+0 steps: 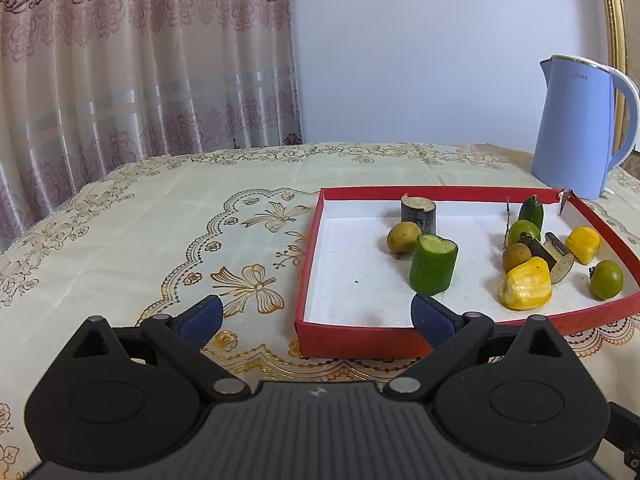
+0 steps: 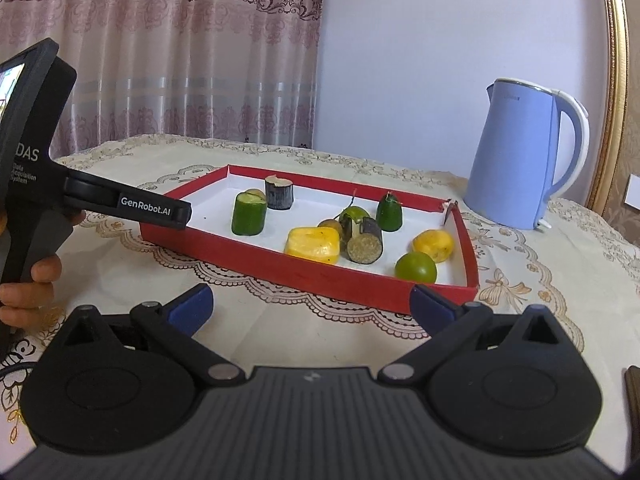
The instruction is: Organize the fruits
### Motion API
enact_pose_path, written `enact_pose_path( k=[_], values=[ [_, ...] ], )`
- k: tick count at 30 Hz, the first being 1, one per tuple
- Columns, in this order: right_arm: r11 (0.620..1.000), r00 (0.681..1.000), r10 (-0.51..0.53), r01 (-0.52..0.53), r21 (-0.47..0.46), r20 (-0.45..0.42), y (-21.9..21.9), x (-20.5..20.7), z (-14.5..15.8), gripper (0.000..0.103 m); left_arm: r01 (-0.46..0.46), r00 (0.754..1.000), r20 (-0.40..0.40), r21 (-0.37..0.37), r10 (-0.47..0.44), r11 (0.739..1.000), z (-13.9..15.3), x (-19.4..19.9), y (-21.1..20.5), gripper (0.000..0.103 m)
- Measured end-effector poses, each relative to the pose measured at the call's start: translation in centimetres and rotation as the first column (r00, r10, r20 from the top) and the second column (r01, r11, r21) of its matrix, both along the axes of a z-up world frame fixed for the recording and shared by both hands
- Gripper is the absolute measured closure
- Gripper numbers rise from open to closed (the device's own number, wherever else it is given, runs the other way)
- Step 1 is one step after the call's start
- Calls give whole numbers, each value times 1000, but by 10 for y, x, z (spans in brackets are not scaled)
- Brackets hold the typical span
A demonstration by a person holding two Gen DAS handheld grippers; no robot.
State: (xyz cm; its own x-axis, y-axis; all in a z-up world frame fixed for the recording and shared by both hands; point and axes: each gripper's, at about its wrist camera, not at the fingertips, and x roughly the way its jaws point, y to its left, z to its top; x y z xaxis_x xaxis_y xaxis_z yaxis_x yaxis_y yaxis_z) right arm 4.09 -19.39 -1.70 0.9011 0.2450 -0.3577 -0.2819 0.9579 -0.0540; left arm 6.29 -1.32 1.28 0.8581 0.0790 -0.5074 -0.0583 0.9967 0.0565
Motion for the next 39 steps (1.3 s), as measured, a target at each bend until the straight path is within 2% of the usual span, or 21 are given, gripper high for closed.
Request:
enact_pose_path(
  k=[4,8,12,15,19,23,29,39],
  values=[
    [1000,1000,-13,13,-5,-17,0,2,0,0,0,1000,1,1,0,1000,0,0,0,2],
    [999,996,-46,43,-32,-79,-3,9,-3,0,-1,1000,3,5,1,1000,0,0,-1,2],
    [999,992,-49,49,-8,-118,-10,15,-4,0,-1,1000,5,10,1,1000,1,-1,-1,2],
    [999,988,-33,30,-21,-152,-8,19,-6,0,-1,1000,5,11,1,1000,0,-1,-1,2],
    [996,981,-23,6,-88,-191,-4,27,-6,0,-1,1000,6,13,1,1000,0,-1,-2,2],
    [995,970,2,-27,-98,-245,-7,39,-10,0,-1,1000,7,15,1,1000,0,-1,-2,2],
    [999,960,34,-40,-17,-278,-19,44,-16,0,-2,1000,9,21,2,1000,0,-1,-1,2],
    [999,961,37,-38,3,-274,-21,43,-18,0,-2,1000,8,17,1,1000,0,-1,-1,2]
  ],
)
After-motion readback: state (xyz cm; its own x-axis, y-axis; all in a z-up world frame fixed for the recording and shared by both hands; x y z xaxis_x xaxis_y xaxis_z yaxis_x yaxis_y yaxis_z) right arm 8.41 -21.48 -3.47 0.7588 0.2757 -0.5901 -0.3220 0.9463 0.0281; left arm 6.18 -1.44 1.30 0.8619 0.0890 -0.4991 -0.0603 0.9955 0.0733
